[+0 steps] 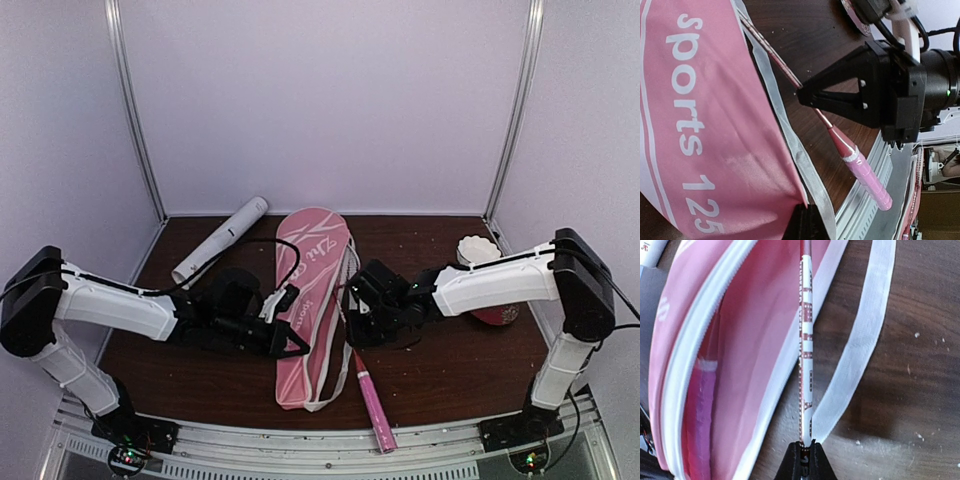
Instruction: Pack up the badminton gear
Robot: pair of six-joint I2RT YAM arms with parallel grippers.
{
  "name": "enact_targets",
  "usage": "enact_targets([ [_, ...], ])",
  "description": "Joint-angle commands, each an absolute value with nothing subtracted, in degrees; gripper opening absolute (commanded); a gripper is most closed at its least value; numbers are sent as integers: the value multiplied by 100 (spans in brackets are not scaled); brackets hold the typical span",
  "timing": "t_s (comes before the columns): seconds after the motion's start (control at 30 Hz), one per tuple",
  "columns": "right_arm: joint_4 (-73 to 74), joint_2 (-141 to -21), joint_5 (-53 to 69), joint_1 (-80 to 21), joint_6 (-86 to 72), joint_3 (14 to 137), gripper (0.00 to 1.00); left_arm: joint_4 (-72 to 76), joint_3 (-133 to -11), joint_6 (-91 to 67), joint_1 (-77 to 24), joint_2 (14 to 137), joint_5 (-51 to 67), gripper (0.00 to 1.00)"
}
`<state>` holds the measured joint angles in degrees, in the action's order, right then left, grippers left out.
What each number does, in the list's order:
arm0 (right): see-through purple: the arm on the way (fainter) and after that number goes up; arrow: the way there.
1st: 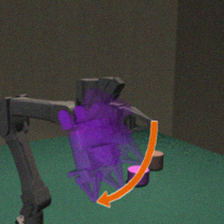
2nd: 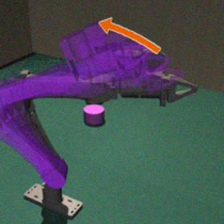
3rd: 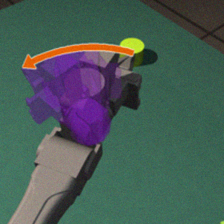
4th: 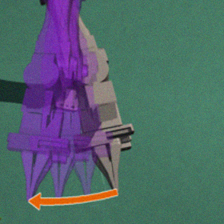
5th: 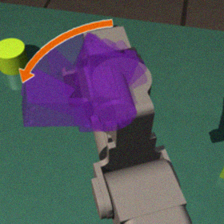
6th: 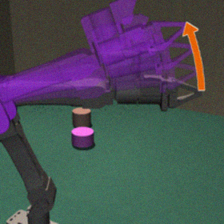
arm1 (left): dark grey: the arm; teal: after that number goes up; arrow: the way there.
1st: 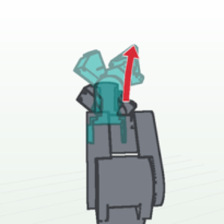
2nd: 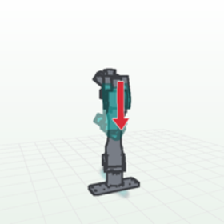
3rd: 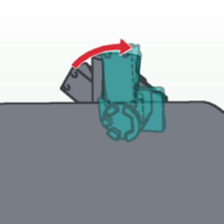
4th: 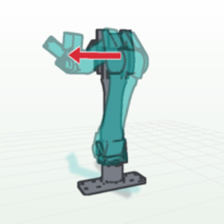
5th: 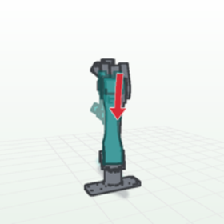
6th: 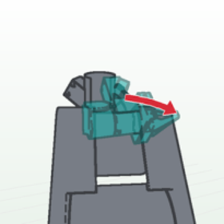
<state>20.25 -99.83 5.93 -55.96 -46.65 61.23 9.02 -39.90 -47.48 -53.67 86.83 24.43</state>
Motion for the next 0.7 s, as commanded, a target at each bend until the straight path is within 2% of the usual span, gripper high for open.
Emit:
enact_targets([
  [0.0, 1210, -10269, 649, -5395, -4760, 6607, 0, 1397, -4045, -4654, -5353, 8775, 2771, 0],
  [0.37, 237, -10987, 833, -4964, -4935, 7128, 0, 1498, -3975, -4645, -5346, 8939, 2937, 0],
  [0.43, 99, -11112, 941, -4928, -4910, 7229, 6, 1536, -3983, -4655, -5343, 8991, 2968, 0],
  [0.53, -166, -11167, 1151, -4906, -4815, 7185, 22, 1575, -3970, -4686, -5331, 9039, 2981, 0],
  [0.57, -267, -11125, 1255, -4890, -4760, 7111, 29, 1592, -3965, -4708, -5320, 9054, 2993, 0],
  [0.6, -356, -11063, 1363, -4888, -4685, 7005, 40, 1627, -3961, -4720, -5306, 9062, 3006, 0],
  [0.67, -392, -10850, 1578, -4858, -4478, 6767, 52, 1613, -3981, -4721, -5296, 9085, 3013, 0],
])
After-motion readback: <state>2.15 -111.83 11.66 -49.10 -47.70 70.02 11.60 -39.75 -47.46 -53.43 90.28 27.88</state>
